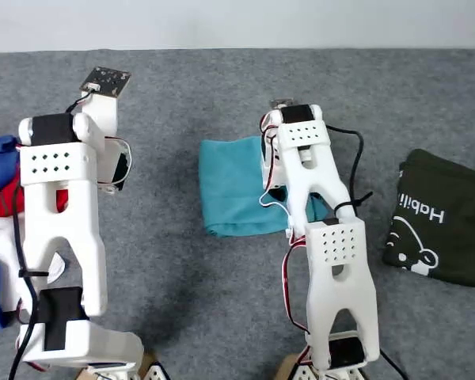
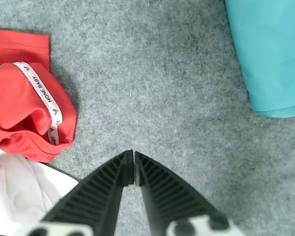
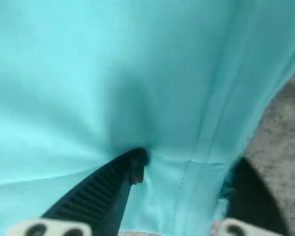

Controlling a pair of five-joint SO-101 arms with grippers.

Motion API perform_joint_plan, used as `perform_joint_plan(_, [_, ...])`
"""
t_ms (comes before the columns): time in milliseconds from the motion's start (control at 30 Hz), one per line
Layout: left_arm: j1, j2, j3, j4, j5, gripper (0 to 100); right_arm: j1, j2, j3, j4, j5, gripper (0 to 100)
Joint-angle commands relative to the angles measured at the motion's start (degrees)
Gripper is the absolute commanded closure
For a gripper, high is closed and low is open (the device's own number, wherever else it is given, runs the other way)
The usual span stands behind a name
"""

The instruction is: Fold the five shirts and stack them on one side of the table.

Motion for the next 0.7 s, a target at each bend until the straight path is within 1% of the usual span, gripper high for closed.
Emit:
perform_joint_plan(0, [-0.2, -2.6, -0.2, 1.4, -0.4, 99, -2.0, 1.7, 0.4, 0.5, 0.1, 99.5])
perform_joint_plan(67, [-0.2, -2.8, -0.2, 1.4, -0.4, 99, -1.7, 1.5, 0.4, 1.5, 1.3, 97.9])
perform_joint_plan(167, [-0.2, -2.9, -0.2, 1.4, -0.4, 99, 0.0, 0.7, 0.3, 3.0, 2.9, 98.9])
perform_joint_plan(300, [-0.2, -2.9, -0.2, 1.4, -0.4, 99, 4.4, -2.9, -0.2, 4.7, 7.9, 98.8])
perform_joint_plan(367, [-0.2, -2.9, -0.2, 1.4, -0.4, 99, 7.6, -5.6, -0.4, 4.5, 12.1, 98.8])
perform_joint_plan(433, [-0.2, -2.9, -0.2, 1.5, -0.4, 99, 10.8, -7.9, -0.4, 3.7, 20.9, 98.8])
perform_joint_plan(533, [-0.2, -2.9, -0.2, 1.5, -0.4, 99, 14.9, -9.5, -0.4, 0.8, 38.6, 98.8])
perform_joint_plan(667, [-0.1, -2.9, -0.2, 1.5, -0.4, 99, 18.4, -10.1, -0.5, -6.1, 57.0, 98.8])
